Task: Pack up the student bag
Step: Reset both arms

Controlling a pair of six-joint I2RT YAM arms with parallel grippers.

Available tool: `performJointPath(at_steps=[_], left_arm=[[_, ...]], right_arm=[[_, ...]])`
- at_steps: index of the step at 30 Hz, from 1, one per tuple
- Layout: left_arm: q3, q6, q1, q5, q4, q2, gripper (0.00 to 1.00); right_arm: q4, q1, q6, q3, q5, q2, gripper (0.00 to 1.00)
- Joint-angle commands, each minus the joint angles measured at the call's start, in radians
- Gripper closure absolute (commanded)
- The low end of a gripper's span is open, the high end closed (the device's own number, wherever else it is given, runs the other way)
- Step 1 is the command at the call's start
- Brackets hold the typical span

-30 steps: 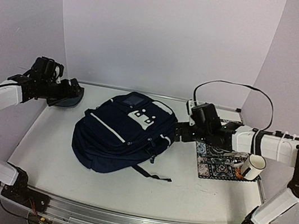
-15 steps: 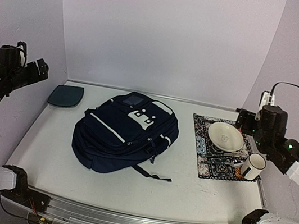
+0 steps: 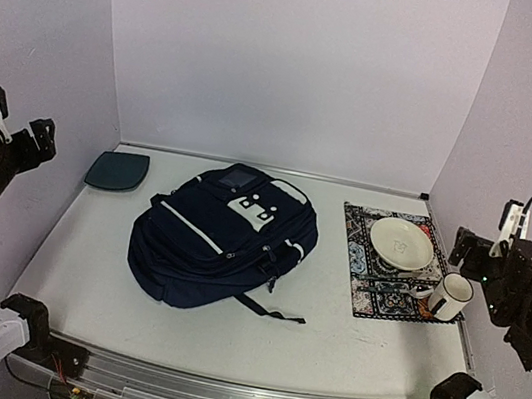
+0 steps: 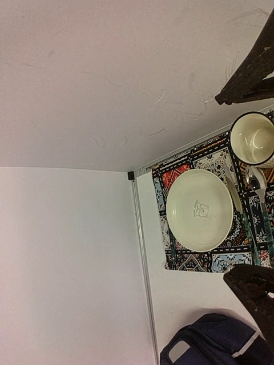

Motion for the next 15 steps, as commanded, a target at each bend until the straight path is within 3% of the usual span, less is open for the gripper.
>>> performJointPath(at_steps=[1, 6, 15], left_arm=[[-0.078, 0.025, -0.004, 0.014, 0.088, -0.087, 0.00], [-0.154, 0.023, -0.004, 0.035, 0.108, -0.132, 0.01], [-0.162, 0.041, -0.004, 0.076, 0.120, -0.131, 0.00]], right_arm=[[-0.015, 0.005, -0.027, -0.040, 0.003, -0.066, 0.02], [-0.033, 0.005, -0.028, -0.070, 0.007, -0.120, 0.02], [-0.051, 0.004, -0.018, -0.109, 0.005, -0.164, 0.02]])
